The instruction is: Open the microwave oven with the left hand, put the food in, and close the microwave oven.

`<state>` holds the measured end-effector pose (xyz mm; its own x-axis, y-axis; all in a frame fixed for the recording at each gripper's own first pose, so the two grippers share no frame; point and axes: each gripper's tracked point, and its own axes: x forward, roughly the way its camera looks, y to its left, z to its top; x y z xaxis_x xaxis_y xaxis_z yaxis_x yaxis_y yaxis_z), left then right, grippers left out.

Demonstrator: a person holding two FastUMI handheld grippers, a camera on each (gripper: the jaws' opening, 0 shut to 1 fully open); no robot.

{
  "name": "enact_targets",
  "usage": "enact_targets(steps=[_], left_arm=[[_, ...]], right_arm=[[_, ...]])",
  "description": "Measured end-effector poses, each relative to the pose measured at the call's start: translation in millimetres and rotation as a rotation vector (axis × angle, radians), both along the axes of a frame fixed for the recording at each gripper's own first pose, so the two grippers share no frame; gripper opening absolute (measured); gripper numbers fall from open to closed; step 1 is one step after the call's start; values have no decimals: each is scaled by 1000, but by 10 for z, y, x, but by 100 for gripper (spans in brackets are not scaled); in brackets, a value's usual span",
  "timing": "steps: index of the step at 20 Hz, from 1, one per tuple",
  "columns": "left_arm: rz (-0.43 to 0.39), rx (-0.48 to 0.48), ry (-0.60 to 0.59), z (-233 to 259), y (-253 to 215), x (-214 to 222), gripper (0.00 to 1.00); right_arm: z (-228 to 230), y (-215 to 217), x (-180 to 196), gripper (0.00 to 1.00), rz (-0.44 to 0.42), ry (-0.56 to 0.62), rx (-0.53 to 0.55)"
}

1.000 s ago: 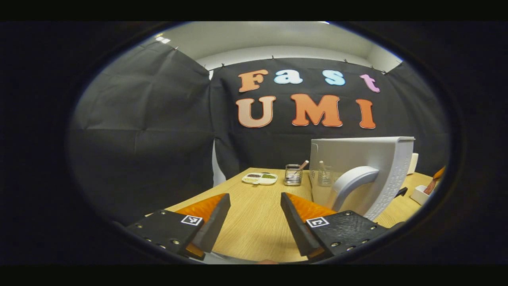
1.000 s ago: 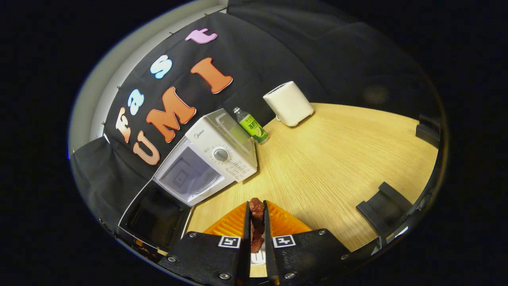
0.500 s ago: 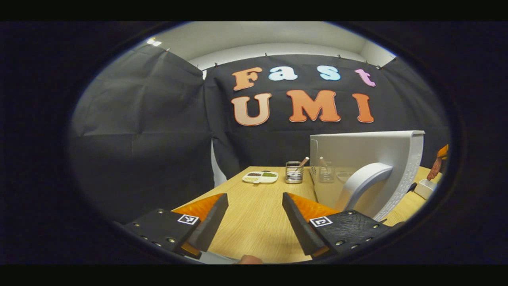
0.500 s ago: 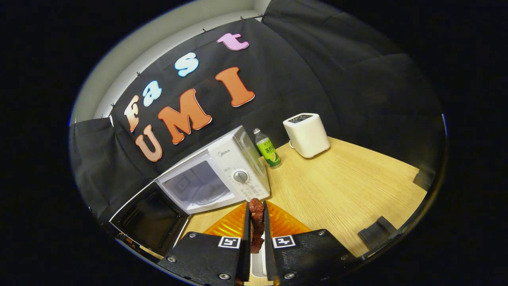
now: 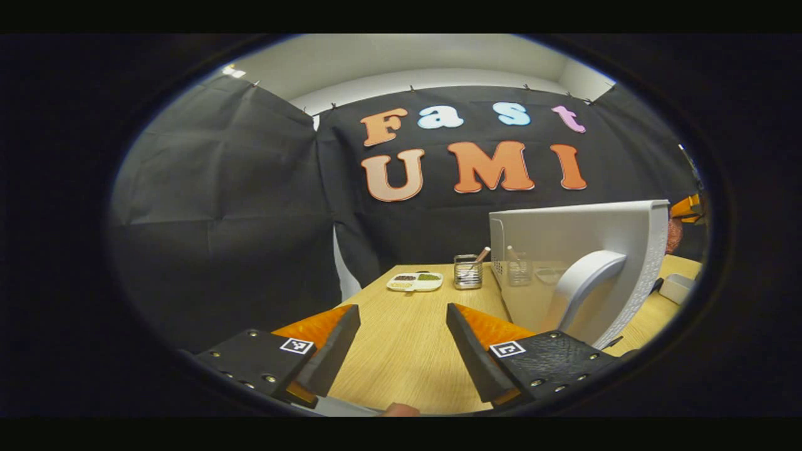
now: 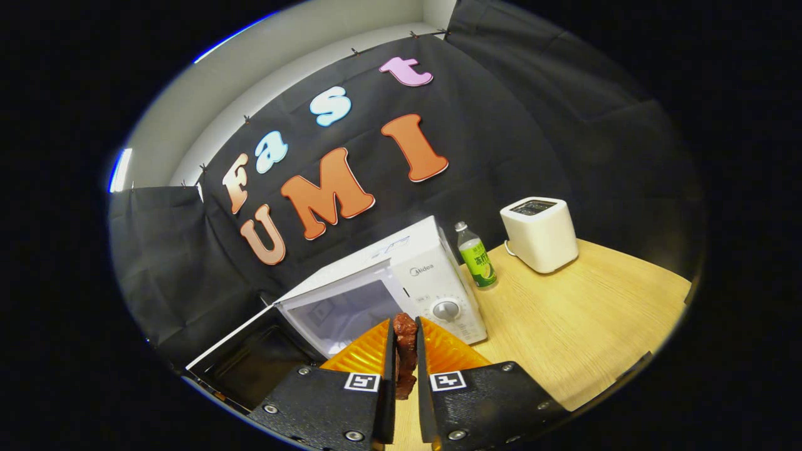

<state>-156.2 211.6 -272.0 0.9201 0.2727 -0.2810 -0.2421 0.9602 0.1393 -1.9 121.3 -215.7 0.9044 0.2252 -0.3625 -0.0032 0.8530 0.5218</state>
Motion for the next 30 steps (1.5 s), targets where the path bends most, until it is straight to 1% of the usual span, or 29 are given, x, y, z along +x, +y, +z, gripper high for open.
enact_targets(steps=[5,7,9,12,15,17,22,24,27,30], left_arm=[[8,-16,-14,-27,77,34,86],[19,-16,-5,-88,147,14,86],[38,-35,-4,-138,235,24,86],[72,-49,-3,-199,375,3,86],[94,-40,8,-234,469,3,86],[99,-31,13,-232,509,-5,86],[98,-13,23,-225,579,7,86],[95,-17,19,-199,591,4,86],[98,-24,19,-184,634,-34,86],[110,-20,23,-183,702,-70,86]], right_arm=[[-95,357,353,15,7,-5,28],[-203,553,512,15,13,-7,49],[-351,755,648,15,22,5,69],[-496,943,895,15,2,6,96],[-690,1013,1162,15,-58,0,92],[-812,1058,1272,15,-94,-1,88],[-992,1350,1530,15,-149,-59,73],[-1103,1383,1633,15,-179,-53,80],[-1251,1405,1779,15,-231,-42,119],[-1374,1427,1856,16,-269,-34,116]])
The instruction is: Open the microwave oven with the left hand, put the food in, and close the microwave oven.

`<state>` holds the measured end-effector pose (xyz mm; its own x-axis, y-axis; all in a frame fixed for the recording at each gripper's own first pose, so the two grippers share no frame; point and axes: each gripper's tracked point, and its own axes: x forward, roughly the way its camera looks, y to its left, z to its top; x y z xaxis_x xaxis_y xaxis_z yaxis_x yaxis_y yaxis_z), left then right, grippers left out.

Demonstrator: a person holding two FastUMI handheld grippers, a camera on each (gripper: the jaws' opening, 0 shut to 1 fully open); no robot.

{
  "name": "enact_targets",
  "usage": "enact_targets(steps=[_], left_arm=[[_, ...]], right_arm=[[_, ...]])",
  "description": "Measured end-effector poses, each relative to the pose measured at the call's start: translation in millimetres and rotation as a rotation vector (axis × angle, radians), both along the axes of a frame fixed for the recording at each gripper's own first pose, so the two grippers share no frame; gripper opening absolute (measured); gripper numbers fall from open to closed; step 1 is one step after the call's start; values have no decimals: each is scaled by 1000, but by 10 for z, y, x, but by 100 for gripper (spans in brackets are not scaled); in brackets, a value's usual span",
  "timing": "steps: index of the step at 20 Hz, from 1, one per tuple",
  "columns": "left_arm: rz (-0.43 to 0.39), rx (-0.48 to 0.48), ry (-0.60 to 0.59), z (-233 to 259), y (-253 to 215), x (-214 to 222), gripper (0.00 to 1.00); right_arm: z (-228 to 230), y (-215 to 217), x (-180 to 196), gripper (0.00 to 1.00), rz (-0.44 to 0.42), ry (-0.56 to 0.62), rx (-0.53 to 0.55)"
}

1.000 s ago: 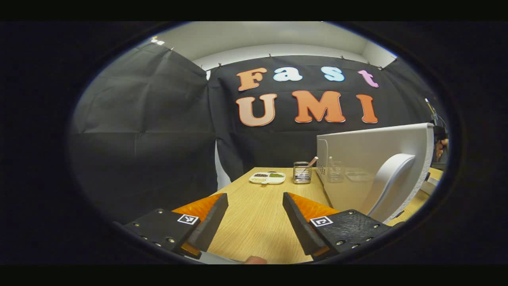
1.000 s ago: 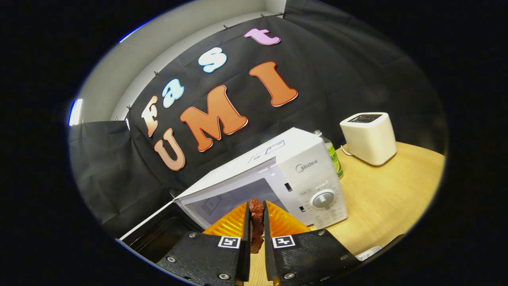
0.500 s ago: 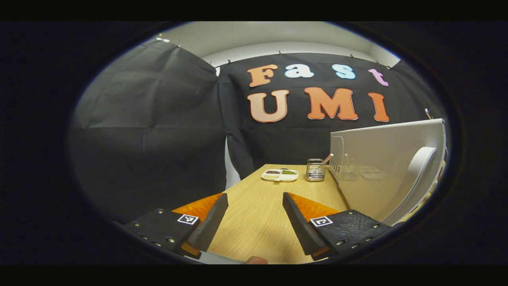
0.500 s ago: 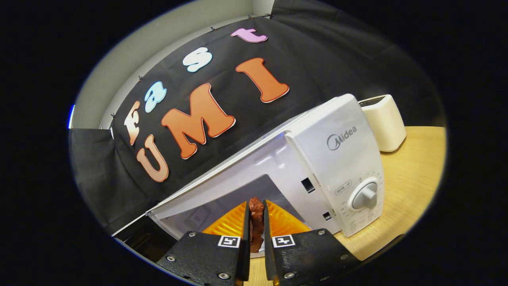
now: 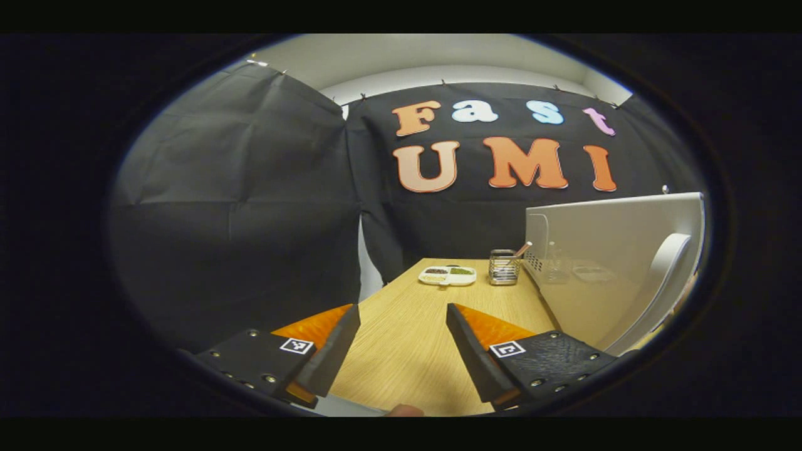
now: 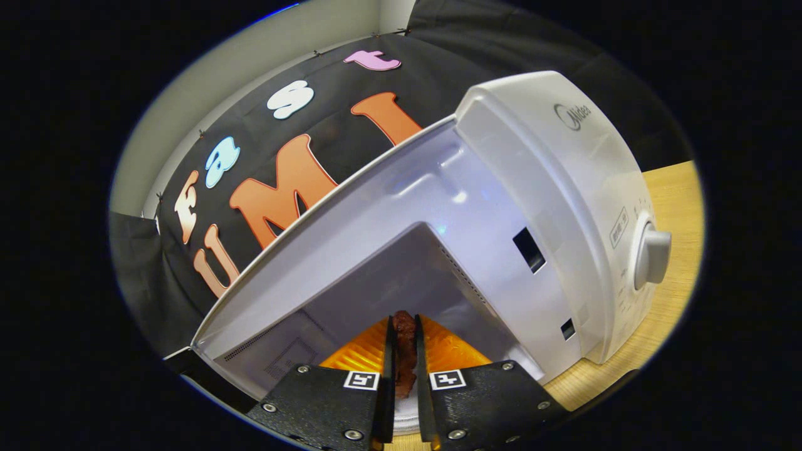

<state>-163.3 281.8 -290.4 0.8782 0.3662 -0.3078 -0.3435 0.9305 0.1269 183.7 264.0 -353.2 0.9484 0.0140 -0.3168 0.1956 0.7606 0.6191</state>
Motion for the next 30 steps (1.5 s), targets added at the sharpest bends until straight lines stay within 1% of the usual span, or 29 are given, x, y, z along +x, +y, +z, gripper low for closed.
enact_targets(steps=[5,8,10,12,14,15,16,17,19,22,24,25,27,28,30], left_arm=[[5,-16,-2,-4,7,-58,86],[13,-10,-4,36,19,-127,86],[16,-8,-10,65,10,-154,86],[11,-11,-15,92,-31,-150,86],[2,-18,-16,97,-93,-135,86],[-1,-18,-14,106,-116,-128,86],[-6,-17,-15,121,-142,-115,86],[-14,-17,-16,135,-185,-88,86],[-35,-15,-17,171,-275,-54,87],[-67,-18,-10,156,-420,-6,86],[-82,1,2,132,-502,15,87],[-91,12,8,129,-546,23,87],[-107,25,20,101,-639,27,86],[-115,25,23,100,-688,36,87],[-130,20,18,125,-804,56,87]], right_arm=[[-124,89,136,16,-45,11,-11],[-284,92,161,19,-43,75,-62],[-383,71,123,24,-28,128,-90],[-449,63,98,32,2,151,-132],[-458,54,24,45,49,165,-193],[-415,74,-12,53,78,158,-205],[-367,93,-41,56,100,152,-210],[-321,94,-61,63,116,145,-219],[-224,81,-149,71,152,130,-257],[-100,57,-355,78,206,113,-305],[-65,-12,-503,81,232,111,-344],[-44,-76,-575,84,238,110,-367],[60,-179,-716,86,262,97,-408],[140,-218,-788,87,277,83,-423],[353,-281,-969,89,303,41,-441]])
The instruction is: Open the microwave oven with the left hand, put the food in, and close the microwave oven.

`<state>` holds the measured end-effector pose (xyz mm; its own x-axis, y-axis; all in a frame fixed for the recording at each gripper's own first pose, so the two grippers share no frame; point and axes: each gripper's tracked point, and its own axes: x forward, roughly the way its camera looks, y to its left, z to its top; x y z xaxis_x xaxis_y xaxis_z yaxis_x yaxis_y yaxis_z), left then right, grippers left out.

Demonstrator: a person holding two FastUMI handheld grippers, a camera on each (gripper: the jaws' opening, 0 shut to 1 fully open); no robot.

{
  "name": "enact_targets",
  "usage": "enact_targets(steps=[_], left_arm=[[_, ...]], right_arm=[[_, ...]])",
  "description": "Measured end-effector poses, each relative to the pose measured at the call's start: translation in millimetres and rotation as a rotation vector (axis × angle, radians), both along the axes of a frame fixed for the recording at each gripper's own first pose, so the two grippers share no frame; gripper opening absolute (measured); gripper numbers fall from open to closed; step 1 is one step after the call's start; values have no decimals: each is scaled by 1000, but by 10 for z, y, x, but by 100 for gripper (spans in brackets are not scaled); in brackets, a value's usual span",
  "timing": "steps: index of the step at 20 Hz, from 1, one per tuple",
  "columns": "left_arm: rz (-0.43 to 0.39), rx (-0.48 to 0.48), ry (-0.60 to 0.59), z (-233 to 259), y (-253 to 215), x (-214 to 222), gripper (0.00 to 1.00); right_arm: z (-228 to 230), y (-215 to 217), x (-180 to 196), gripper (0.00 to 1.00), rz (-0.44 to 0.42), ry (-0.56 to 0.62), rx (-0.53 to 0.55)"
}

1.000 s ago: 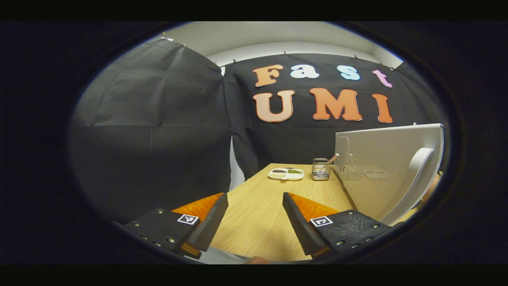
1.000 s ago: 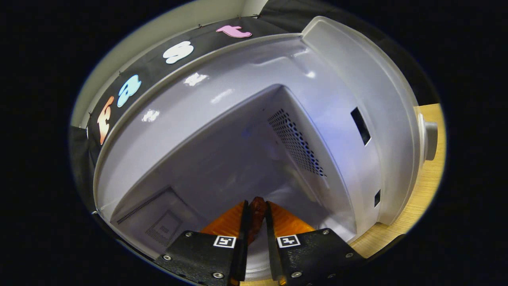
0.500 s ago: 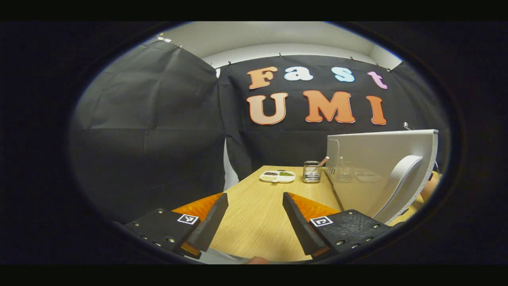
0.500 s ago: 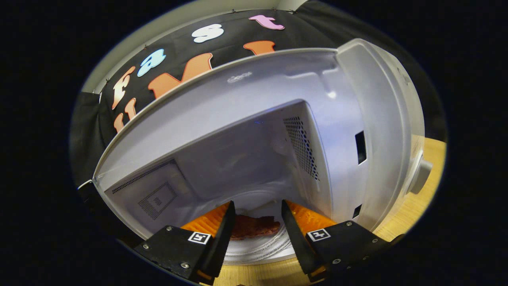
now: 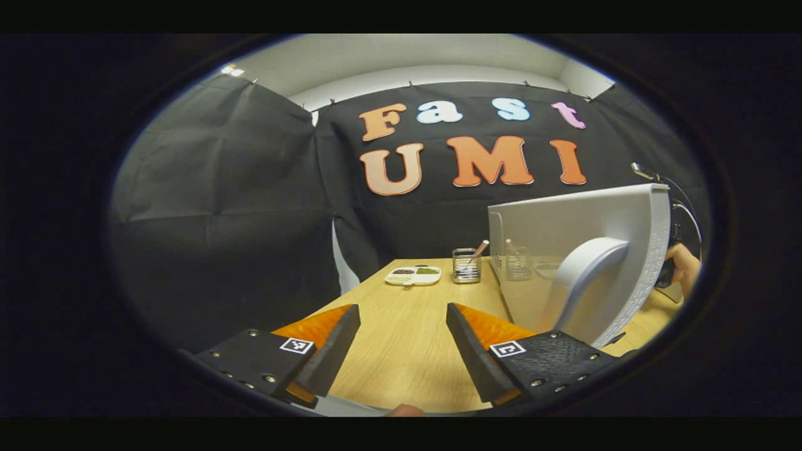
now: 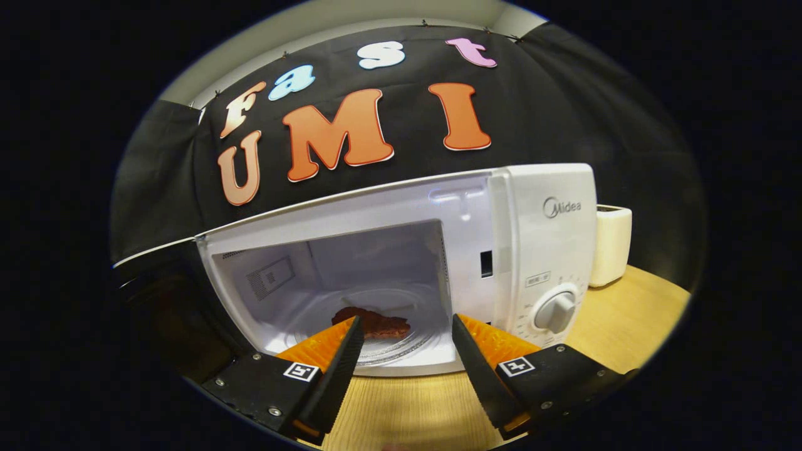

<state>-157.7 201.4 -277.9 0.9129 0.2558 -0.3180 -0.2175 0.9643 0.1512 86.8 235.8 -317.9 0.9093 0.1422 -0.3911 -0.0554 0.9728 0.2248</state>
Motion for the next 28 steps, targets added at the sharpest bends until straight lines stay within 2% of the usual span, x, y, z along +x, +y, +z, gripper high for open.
enact_targets(steps=[4,8,13,17,21,28], left_arm=[[-19,-7,-15,62,-149,39,85],[-94,-33,-26,109,-458,118,86],[-202,-55,-55,221,-988,274,86],[-278,-108,-44,167,-1461,426,85],[-347,-131,-34,96,-1913,562,86],[-470,-179,-10,-89,-2731,873,85]], right_arm=[[476,-150,-295,90,66,-71,-12],[833,-326,-569,91,147,-120,17],[1115,-876,-839,92,131,-169,-9],[1145,-1319,-1056,92,120,-171,-34],[1169,-1780,-1189,92,74,-176,-63],[1143,-2236,-1312,92,27,-176,-78]])
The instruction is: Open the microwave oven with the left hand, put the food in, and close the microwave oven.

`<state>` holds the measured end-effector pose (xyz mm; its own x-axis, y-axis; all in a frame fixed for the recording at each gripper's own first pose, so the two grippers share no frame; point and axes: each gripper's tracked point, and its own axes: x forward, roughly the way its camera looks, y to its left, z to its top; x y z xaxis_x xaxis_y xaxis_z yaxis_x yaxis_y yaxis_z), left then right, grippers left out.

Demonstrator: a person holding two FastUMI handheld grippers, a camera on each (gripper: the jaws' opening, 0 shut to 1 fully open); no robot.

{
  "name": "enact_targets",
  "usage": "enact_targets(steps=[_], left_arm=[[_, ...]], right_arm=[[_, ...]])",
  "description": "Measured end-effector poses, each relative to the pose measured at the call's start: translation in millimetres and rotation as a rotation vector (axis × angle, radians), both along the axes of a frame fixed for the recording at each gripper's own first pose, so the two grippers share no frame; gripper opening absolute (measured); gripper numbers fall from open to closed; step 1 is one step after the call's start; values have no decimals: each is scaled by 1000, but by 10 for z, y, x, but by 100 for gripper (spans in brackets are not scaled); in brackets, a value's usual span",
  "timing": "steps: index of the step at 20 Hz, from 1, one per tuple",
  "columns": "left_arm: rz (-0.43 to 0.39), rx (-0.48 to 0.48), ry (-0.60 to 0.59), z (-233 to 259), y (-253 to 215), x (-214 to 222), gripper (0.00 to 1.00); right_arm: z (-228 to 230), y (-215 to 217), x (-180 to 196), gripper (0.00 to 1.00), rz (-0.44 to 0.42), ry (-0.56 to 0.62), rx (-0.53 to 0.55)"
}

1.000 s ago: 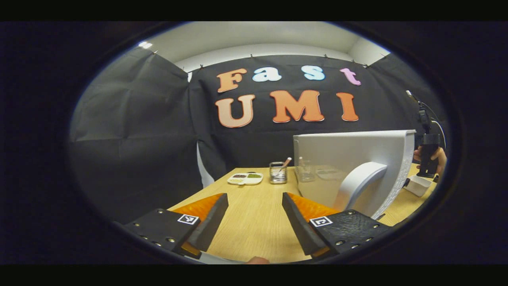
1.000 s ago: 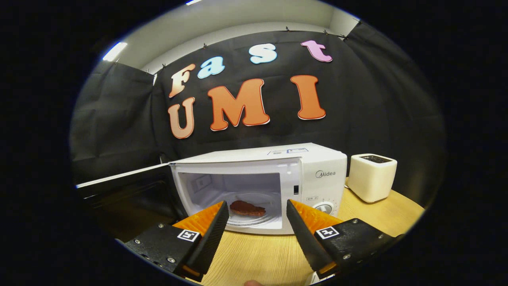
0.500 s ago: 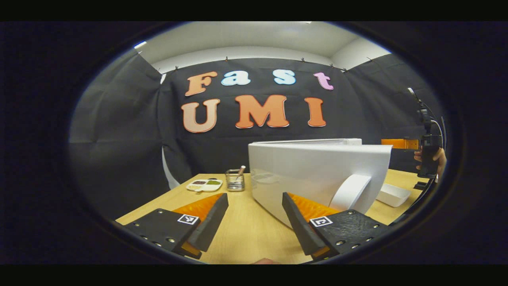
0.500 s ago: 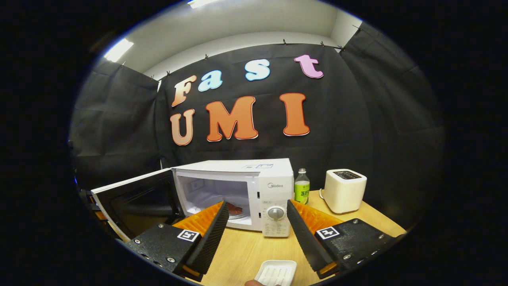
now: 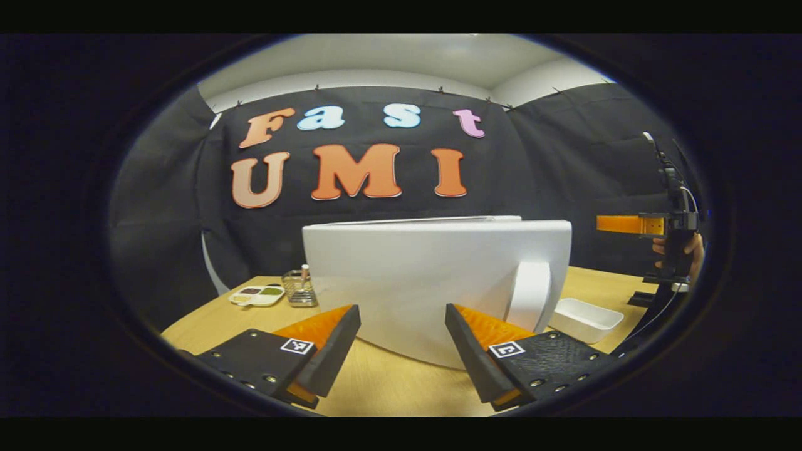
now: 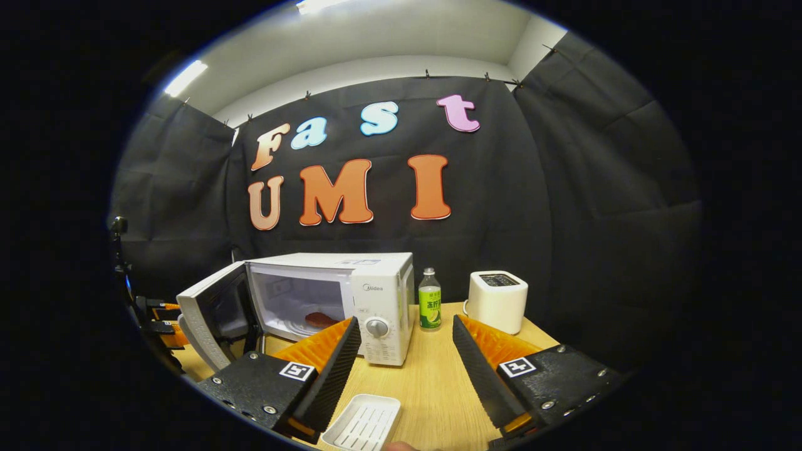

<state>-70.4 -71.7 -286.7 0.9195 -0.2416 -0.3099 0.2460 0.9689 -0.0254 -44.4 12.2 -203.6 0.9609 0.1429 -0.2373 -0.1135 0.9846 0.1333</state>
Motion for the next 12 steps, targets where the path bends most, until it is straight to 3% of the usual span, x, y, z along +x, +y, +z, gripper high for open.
enact_targets(steps=[2,4,9,12], left_arm=[[-24,-27,23,-105,-201,89,85],[-59,-50,40,-182,-411,148,67],[-117,-21,45,-359,-812,361,46],[-123,-47,61,-429,-980,514,22]], right_arm=[[-33,-45,-27,92,-1,6,-8],[-67,-109,-52,92,-6,11,-30],[-92,-170,-87,92,-2,13,-49],[-128,-201,-89,92,-2,19,-51]])
